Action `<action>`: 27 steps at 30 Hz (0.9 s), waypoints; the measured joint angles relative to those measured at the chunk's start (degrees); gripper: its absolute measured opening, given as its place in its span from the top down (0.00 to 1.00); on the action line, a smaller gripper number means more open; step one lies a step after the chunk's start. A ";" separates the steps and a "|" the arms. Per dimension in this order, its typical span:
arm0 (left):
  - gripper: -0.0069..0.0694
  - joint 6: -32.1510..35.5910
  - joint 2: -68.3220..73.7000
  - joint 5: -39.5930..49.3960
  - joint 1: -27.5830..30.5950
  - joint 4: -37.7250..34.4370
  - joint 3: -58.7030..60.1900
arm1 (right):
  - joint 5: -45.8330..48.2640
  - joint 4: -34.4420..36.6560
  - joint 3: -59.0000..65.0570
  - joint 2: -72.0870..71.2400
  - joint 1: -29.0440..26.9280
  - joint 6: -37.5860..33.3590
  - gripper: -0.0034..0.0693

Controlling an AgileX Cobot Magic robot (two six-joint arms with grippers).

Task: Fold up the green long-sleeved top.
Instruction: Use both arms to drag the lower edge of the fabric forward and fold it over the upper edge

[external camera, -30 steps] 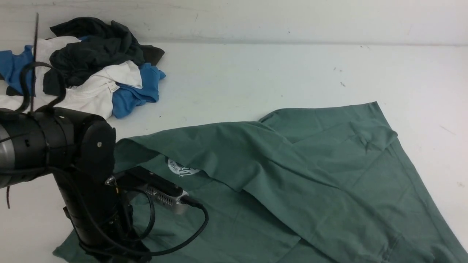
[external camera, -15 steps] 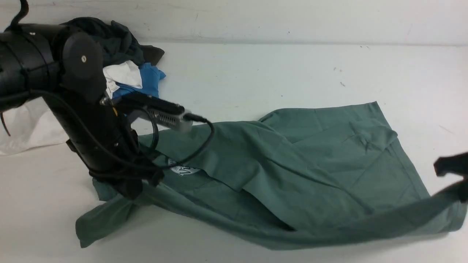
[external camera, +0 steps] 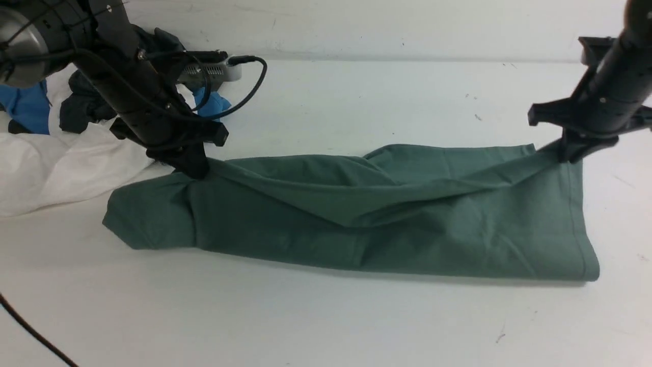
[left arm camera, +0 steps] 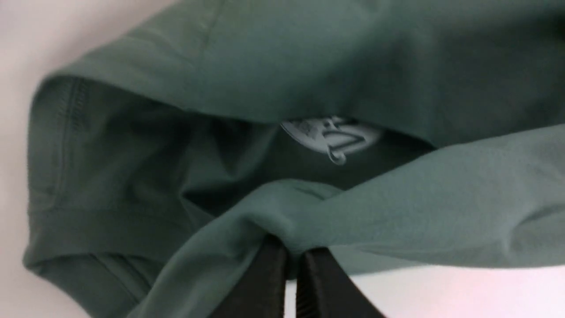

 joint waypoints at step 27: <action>0.50 -0.34 15.87 -14.28 1.43 3.56 -15.58 | -10.40 -13.24 -24.77 24.94 0.00 5.52 0.51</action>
